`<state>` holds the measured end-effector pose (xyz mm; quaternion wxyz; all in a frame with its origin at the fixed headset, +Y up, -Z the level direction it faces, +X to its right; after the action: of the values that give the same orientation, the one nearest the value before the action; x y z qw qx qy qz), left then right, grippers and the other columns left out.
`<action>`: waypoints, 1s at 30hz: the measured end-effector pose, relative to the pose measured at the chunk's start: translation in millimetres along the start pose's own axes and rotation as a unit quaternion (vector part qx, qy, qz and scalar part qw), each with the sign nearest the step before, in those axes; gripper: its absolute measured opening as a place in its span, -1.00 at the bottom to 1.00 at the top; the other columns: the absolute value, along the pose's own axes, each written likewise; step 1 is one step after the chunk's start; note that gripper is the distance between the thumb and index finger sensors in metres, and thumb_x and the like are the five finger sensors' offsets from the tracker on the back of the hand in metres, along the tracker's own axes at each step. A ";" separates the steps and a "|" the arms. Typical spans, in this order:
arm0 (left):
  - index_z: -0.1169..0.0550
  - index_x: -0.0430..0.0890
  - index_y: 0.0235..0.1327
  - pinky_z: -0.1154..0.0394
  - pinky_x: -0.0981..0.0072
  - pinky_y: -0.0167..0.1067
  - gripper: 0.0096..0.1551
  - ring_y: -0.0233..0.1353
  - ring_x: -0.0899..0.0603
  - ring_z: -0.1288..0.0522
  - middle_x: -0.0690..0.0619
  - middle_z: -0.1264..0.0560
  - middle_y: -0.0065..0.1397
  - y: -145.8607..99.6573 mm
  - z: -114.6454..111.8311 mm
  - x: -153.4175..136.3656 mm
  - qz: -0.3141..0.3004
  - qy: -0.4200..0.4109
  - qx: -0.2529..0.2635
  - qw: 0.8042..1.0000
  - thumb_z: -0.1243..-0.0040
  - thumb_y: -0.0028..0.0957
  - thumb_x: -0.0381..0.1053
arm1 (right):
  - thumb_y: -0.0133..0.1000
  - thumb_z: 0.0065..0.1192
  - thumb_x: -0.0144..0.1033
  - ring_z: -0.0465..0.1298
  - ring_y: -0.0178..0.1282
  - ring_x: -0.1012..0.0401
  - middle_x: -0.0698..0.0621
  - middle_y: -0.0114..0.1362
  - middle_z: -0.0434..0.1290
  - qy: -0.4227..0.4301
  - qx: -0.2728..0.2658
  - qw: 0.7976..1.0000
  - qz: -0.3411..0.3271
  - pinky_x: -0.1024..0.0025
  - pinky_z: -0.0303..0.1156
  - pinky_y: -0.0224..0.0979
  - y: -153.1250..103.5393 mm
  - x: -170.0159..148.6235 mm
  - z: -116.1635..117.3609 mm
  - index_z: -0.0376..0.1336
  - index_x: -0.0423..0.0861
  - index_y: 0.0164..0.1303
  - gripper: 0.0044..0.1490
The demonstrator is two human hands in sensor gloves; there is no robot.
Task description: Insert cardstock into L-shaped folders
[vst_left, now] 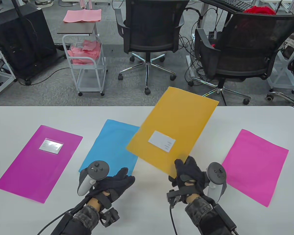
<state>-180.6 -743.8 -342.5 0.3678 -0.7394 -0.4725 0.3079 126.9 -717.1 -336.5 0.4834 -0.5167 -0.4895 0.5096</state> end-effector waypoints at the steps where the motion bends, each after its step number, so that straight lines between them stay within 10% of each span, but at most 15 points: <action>1: 0.20 -0.26 0.49 -0.31 -0.39 0.30 0.27 0.51 -0.44 -0.38 -0.31 -0.16 0.58 -1.0 0.1 -2.0 -0.011 -0.076 0.017 0.997 0.08 0.02 0.60 | -0.05 0.23 -0.16 0.66 -0.46 0.10 -0.12 -0.15 0.57 0.021 0.033 0.999 0.001 0.30 0.66 -0.49 -3.6 -6.4 15.4 0.06 -0.26 0.02 -0.36; 4: 0.21 -0.20 0.45 -0.43 -0.23 0.27 0.11 0.43 -0.29 -0.54 -0.10 -0.27 0.54 -5.8 9.0 -9.7 -0.017 -0.207 0.095 0.973 -0.07 0.09 0.35 | -0.08 0.29 -0.17 0.67 -0.45 0.04 -0.15 -0.14 0.60 0.015 0.126 0.992 0.022 0.25 0.66 -0.48 -9.1 -21.1 43.9 0.12 -0.25 -0.02 -0.39; 7: -0.28 -0.08 0.40 -0.59 -0.10 0.06 -0.37 0.08 -0.18 -0.78 -0.05 -0.63 0.19 -14.8 21.0 -16.2 -0.016 -0.327 0.191 0.925 -0.16 0.04 -0.08 | -0.07 0.30 -0.11 0.66 -0.38 0.01 -0.17 -0.08 0.60 0.015 0.166 0.986 0.025 0.21 0.65 -0.41 -5.5 -25.5 51.7 0.15 -0.25 -0.03 -0.38; 17: -0.40 0.00 0.32 -0.59 -0.08 0.01 -0.49 -0.08 -0.14 -0.78 -0.07 -0.64 0.11 -21.5 67.8 -36.5 0.025 -0.175 0.090 0.980 -0.10 0.05 -0.09 | 0.02 0.20 0.13 0.51 0.00 -0.09 -0.38 0.36 0.14 0.026 -0.055 0.997 0.055 0.19 0.55 -0.13 14.3 -41.4 -77.1 -0.31 -0.28 0.31 0.12; 21: -0.45 0.00 0.28 -0.60 -0.08 -0.01 -0.50 -0.13 -0.14 -0.77 -0.07 -0.66 0.06 -18.6 72.9 -40.4 0.064 -0.037 0.051 0.996 -0.11 0.03 -0.08 | -0.01 0.28 0.07 0.45 0.01 -0.21 -0.45 0.34 0.13 -0.080 -0.032 0.989 0.122 0.05 0.50 -0.12 17.7 -47.2 -104.3 -0.30 -0.29 0.33 0.15; 26: -0.47 -0.02 0.27 -0.59 -0.10 -0.02 -0.51 -0.15 -0.15 -0.77 -0.08 -0.66 0.04 -8.7 56.0 -40.4 0.090 0.017 0.002 0.996 -0.13 0.03 -0.08 | -0.10 0.38 0.07 0.48 -0.14 -0.15 -0.34 0.46 0.03 -0.419 0.004 0.905 0.069 0.15 0.50 -0.27 21.0 -18.5 -66.5 -0.26 -0.07 0.40 0.16; 30: -0.46 0.00 0.27 -0.59 -0.10 -0.01 -0.51 -0.13 -0.15 -0.77 -0.07 -0.66 0.06 -4.1 44.3 -30.0 0.070 0.051 -0.003 0.996 -0.13 0.03 -0.08 | -0.15 0.34 0.13 0.61 -0.38 0.04 -0.25 0.52 -0.03 -0.487 0.094 0.868 -0.015 0.38 0.58 -0.52 17.7 -8.2 -7.2 -0.25 0.05 0.40 0.14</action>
<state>-229.0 -759.1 -359.8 0.3667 -0.7867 -0.4012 0.2928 134.4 -726.3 -353.6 0.2374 -0.1474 -0.6205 0.7327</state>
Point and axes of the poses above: the tracker on the back of each hand, its own x axis roughly to the thumb side, its own y axis roughly from the wrist to the fingertips, z = x × y, the point moved 1 cm from there along y, roughly from the wrist to the fingertips
